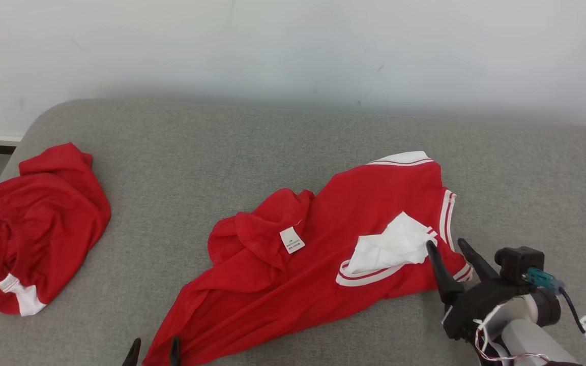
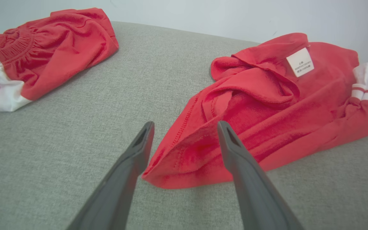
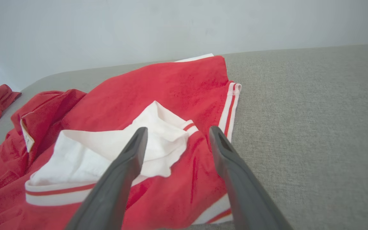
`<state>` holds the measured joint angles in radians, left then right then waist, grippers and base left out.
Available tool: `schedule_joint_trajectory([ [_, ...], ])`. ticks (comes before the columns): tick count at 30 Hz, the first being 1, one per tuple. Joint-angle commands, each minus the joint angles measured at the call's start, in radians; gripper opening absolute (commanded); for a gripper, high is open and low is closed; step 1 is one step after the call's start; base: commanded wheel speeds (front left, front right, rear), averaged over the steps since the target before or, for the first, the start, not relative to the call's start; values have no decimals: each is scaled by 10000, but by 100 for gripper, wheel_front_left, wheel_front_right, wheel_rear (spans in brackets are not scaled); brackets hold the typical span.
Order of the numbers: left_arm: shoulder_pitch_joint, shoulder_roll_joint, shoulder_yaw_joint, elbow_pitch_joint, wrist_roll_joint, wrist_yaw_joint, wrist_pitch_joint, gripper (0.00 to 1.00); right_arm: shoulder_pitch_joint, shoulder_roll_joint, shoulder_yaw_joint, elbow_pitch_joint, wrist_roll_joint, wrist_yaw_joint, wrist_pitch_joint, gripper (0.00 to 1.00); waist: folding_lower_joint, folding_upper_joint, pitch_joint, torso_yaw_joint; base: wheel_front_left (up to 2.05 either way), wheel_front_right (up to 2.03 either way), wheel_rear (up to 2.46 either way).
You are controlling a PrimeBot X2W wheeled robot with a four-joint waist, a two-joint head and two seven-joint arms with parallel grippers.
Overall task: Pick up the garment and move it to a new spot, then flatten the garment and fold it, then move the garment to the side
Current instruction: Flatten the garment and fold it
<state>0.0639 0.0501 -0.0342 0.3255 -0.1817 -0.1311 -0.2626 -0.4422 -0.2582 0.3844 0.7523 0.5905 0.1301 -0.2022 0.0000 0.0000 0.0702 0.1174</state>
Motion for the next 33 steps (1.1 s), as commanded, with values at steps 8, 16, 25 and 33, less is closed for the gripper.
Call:
schedule_joint_trajectory([
  [8,68,2,60,-29,90,13,-38,100,425,-529,144,-739,-21,16,-373,100,0,0,102,-234,0,0,0],
  [16,-344,135,-168,335,129,13,-38,100,-139,-295,595,-341,-706,16,-296,100,0,0,239,-35,0,0,0],
  [25,-673,367,-461,754,-77,13,-38,100,-691,-149,766,671,-1316,16,-299,100,0,0,384,159,0,0,0],
  [33,-886,446,-498,1147,-290,13,-38,100,-968,6,1028,1218,-1419,16,-361,100,0,0,519,122,0,0,0],
])
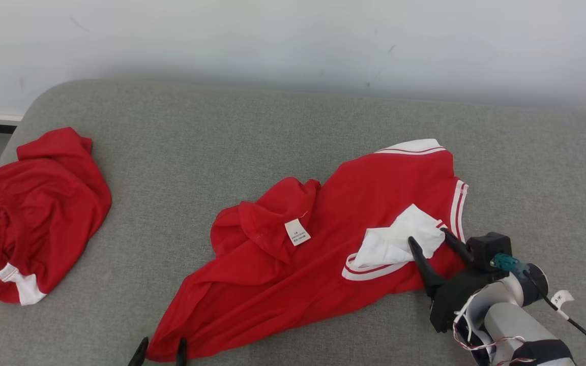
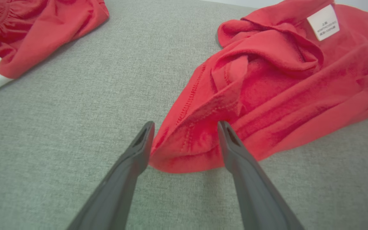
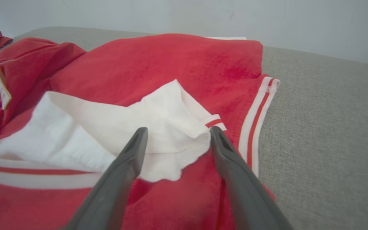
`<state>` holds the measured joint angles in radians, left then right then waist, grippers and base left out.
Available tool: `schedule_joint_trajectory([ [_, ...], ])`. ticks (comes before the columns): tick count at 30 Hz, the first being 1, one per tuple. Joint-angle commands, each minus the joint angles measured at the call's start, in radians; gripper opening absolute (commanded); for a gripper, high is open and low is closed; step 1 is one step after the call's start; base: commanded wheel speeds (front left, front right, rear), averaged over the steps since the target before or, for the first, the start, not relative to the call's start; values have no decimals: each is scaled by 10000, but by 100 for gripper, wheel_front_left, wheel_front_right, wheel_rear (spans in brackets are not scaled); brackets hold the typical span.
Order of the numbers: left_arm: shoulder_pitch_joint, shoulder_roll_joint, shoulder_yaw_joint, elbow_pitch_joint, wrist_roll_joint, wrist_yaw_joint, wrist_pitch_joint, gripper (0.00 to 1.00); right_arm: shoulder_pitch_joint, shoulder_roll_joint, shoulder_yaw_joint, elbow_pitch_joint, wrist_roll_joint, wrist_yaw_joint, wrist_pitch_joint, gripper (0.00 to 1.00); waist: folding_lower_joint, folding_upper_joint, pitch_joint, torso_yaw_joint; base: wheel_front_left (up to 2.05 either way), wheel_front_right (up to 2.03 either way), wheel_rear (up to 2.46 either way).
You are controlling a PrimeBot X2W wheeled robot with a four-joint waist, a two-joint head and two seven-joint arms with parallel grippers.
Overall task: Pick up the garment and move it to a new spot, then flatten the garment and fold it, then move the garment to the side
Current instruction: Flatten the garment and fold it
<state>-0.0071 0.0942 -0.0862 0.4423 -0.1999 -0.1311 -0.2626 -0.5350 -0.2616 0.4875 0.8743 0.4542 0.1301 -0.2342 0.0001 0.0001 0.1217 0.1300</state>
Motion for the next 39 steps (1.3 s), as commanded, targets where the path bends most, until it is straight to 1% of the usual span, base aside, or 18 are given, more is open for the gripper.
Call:
schedule_joint_trajectory([
  [1,-214,12,13,49,-105,13,-38,100,-55,64,34,62,-61,16,-44,100,-1,-1,22,-9,0,0,0],
  [4,-228,-2,-29,296,-232,13,-38,100,-200,129,184,253,-74,16,-57,100,-1,-1,49,-9,0,0,0],
  [5,-273,5,-65,426,-315,13,-38,80,-230,149,237,331,-69,16,-55,47,-1,-1,51,0,0,0,0],
  [6,-363,12,-116,517,-404,13,-38,29,-238,163,297,404,-74,16,-61,36,-1,-1,45,19,0,0,0],
  [7,-450,13,-157,563,-478,13,-38,0,-243,180,366,472,-90,16,-78,5,-1,-1,34,41,0,0,0],
  [8,-514,27,-221,599,-536,13,-38,0,-272,184,396,542,-74,16,-112,0,-1,-1,14,67,0,0,0],
  [13,-384,-8,-220,457,-828,13,-38,0,-175,165,316,526,136,16,-251,0,-1,-1,-175,194,0,0,0],
  [16,-43,56,-176,85,-995,13,-38,0,229,0,12,120,437,16,-301,0,-1,-1,-315,242,0,0,0],
  [21,645,55,-180,-829,-1347,13,-38,0,1547,-446,-962,-1465,1147,15,-307,0,-1,-1,-537,280,0,0,0],
  [25,1082,81,-192,-1540,-1544,13,-38,0,2742,-769,-1557,-2912,1645,15,-261,0,-1,-1,-558,136,0,0,0],
  [28,1109,47,-146,-2001,-1786,13,-38,0,3400,-858,-1988,-4042,1899,16,157,0,-1,-1,-515,-46,0,0,0],
  [30,788,104,-213,-2297,-1961,13,-38,0,3628,-934,-2269,-4836,1851,15,548,0,-1,-1,-474,-171,0,0,0],
  [35,-377,686,-747,-2712,-2209,13,-38,0,3584,-998,-3004,-6617,1623,16,1628,0,-1,-1,-311,-414,0,0,0],
  [37,-1270,1109,-1100,-2652,-2357,13,-37,0,3172,-1080,-3216,-7106,1419,16,2040,0,-1,-1,-165,-493,0,0,0],
  [39,-2345,1540,-1498,-2472,-2624,13,161,0,2608,-996,-3400,-7332,1451,16,2478,0,-1,-1,77,-599,0,0,0],
])
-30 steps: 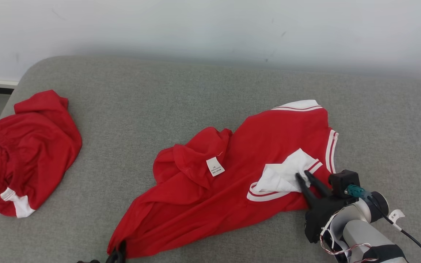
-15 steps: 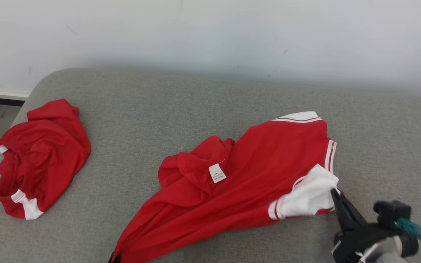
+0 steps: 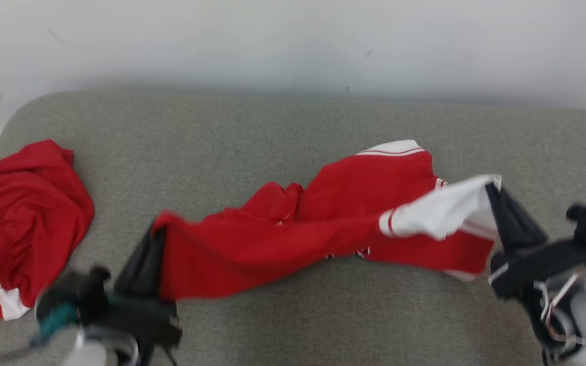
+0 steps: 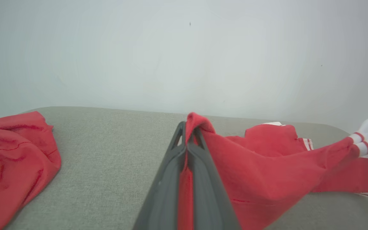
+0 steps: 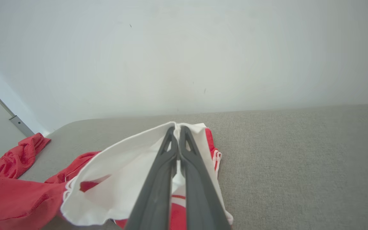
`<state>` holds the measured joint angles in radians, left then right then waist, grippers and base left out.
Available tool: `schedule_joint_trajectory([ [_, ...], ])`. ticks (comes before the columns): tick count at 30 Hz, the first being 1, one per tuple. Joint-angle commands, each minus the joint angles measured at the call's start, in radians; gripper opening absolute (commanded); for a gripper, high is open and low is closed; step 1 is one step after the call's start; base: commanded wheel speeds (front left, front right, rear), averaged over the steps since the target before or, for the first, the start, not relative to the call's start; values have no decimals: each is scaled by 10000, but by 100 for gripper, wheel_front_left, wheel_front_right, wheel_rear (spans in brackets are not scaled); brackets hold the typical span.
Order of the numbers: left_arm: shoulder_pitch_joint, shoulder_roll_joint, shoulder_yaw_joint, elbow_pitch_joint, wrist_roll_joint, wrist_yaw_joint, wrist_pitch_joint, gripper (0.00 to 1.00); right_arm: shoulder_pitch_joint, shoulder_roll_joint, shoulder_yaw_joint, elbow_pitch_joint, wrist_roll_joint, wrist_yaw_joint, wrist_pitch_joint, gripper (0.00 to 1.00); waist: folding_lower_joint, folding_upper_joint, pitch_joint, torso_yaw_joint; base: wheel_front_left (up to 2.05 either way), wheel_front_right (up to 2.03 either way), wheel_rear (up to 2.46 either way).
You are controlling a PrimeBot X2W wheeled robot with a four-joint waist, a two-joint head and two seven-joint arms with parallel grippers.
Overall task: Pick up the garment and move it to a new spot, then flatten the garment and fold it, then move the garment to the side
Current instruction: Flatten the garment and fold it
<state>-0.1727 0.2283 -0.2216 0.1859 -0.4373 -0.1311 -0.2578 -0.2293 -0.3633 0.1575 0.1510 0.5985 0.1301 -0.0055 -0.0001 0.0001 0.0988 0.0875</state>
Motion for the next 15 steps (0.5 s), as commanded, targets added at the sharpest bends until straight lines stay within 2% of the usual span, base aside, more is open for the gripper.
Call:
schedule_joint_trajectory([
  [1,-1318,370,-364,203,-454,13,283,0,-843,-58,-171,-131,-118,16,372,0,1,-1,449,-211,0,0,0],
  [5,-3298,960,-798,580,-1197,13,948,0,-2404,-37,-294,161,-34,16,888,0,1,-1,1043,-389,0,0,0],
  [11,-7786,1664,-957,1584,-2727,13,2398,0,-6655,29,-394,1634,-43,16,1587,0,1,-1,2739,-719,0,0,0],
  [15,-10766,1870,-1181,2613,-2995,13,3139,0,-9794,203,-470,2802,-324,16,1852,0,1,-1,3807,-882,0,0,0],
])
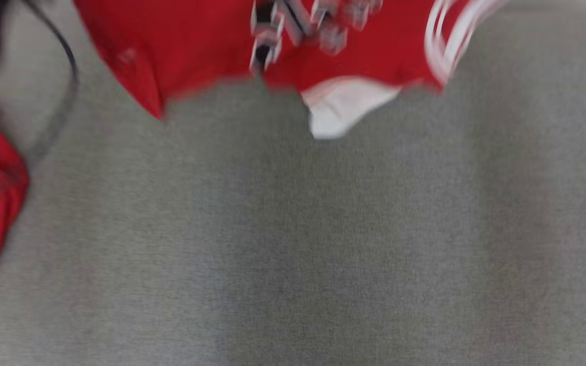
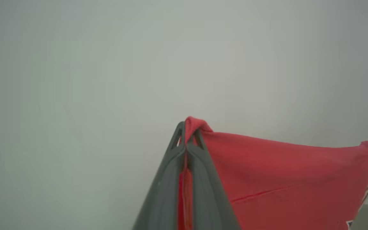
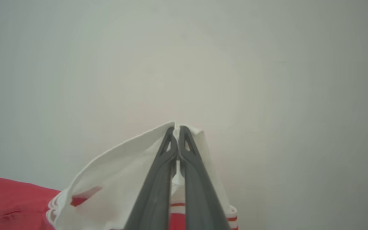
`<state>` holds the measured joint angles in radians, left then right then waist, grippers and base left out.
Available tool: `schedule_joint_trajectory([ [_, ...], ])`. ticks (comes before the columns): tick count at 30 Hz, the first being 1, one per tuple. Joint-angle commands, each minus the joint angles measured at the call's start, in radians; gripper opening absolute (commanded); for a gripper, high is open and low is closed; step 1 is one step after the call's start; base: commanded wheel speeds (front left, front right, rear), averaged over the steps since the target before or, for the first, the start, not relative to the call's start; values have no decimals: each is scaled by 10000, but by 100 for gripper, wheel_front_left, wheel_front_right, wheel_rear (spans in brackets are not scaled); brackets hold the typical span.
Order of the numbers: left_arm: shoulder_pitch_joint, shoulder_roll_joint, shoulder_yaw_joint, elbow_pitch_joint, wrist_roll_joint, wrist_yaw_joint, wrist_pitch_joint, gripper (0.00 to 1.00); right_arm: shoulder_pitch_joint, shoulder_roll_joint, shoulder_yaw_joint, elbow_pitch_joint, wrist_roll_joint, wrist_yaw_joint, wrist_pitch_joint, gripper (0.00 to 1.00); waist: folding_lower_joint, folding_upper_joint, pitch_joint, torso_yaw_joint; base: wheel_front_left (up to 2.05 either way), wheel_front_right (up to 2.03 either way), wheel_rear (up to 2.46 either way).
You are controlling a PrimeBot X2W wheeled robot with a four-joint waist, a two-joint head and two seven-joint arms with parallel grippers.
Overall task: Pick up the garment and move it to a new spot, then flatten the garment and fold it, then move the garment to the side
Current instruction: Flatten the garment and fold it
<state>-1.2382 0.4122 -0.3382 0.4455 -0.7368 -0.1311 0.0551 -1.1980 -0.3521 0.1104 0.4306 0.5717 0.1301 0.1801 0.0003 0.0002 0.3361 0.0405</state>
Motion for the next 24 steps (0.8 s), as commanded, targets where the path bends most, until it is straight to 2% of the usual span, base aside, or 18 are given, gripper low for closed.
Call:
schedule_joint_trajectory([
  [1,-834,39,-37,330,-88,13,178,0,-897,171,1,328,-154,16,71,0,-3,-2,1680,-472,0,0,0],
  [8,-4812,-210,-299,2262,-332,13,294,0,-5232,956,-250,2729,-1115,16,-449,0,-3,-2,2716,-893,0,0,0],
  [13,-6839,-450,-691,3280,-431,13,-3,0,-7212,1266,-381,4140,-1919,16,-1318,0,-3,-2,3087,-988,0,0,0],
  [19,-7653,-677,-1354,4052,-784,13,-642,0,-8057,1429,-122,5156,-2161,16,-2155,0,-3,-2,3197,-926,0,0,0],
  [24,-6899,-560,-2122,3936,-1384,13,-1130,0,-7418,1277,580,5332,-1608,16,-2635,0,-3,-2,3000,-911,0,0,0],
])
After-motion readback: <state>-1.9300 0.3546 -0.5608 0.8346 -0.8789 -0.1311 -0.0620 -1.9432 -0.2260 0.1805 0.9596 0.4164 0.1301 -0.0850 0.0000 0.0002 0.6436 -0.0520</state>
